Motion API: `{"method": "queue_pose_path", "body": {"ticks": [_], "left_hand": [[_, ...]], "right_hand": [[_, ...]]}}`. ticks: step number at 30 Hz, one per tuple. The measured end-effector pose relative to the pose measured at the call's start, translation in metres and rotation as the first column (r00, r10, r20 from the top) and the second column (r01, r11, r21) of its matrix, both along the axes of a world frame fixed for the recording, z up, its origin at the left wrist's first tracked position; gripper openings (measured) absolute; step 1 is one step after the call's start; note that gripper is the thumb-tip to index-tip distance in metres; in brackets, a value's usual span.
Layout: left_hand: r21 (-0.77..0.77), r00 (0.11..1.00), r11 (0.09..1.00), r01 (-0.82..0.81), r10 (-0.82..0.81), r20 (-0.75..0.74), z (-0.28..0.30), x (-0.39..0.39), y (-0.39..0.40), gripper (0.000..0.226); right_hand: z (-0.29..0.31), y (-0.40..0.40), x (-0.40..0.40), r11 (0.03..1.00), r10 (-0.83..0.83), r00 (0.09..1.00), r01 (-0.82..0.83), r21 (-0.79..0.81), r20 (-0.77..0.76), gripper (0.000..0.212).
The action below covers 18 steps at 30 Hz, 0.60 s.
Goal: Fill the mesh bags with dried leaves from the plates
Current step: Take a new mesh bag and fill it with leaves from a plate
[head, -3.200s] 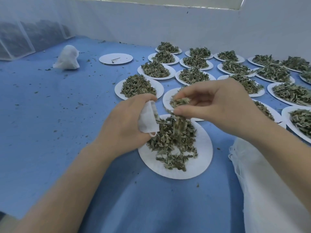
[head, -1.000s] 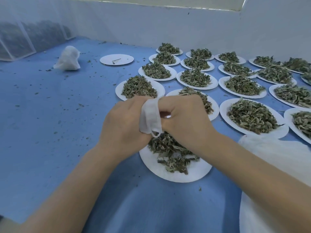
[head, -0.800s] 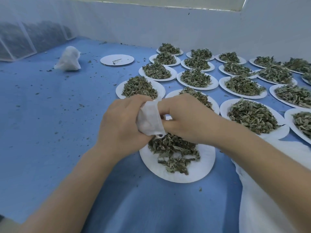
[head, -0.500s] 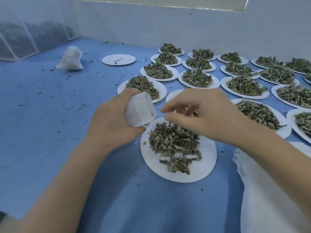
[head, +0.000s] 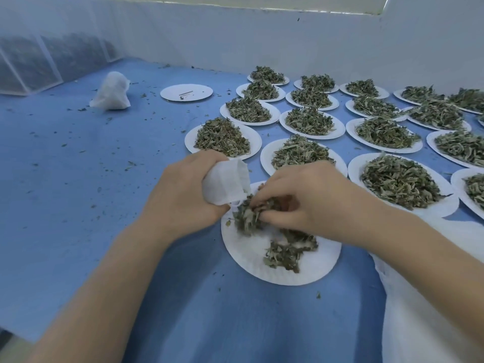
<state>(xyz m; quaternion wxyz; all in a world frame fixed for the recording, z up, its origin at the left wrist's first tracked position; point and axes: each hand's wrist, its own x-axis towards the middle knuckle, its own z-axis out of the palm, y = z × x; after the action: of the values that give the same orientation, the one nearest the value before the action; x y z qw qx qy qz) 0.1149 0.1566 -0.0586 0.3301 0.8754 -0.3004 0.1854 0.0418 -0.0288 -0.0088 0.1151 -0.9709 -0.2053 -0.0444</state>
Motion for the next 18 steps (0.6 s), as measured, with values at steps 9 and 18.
{"method": "queue_pose_path", "body": {"ticks": [9,18], "left_hand": [[0.027,1.0,1.0,-0.008,0.009,-0.011,0.004,-0.007,-0.003,0.046],[0.059,0.994,0.998,0.016,-0.022,0.104,0.004,-0.018,-0.016,0.051]], "right_hand": [[0.016,-0.022,-0.008,0.906,-0.164,0.986,0.141,0.398,0.024,0.02],[0.006,0.006,-0.002,0.934,-0.143,0.982,0.093,0.344,0.124,0.023]]}}
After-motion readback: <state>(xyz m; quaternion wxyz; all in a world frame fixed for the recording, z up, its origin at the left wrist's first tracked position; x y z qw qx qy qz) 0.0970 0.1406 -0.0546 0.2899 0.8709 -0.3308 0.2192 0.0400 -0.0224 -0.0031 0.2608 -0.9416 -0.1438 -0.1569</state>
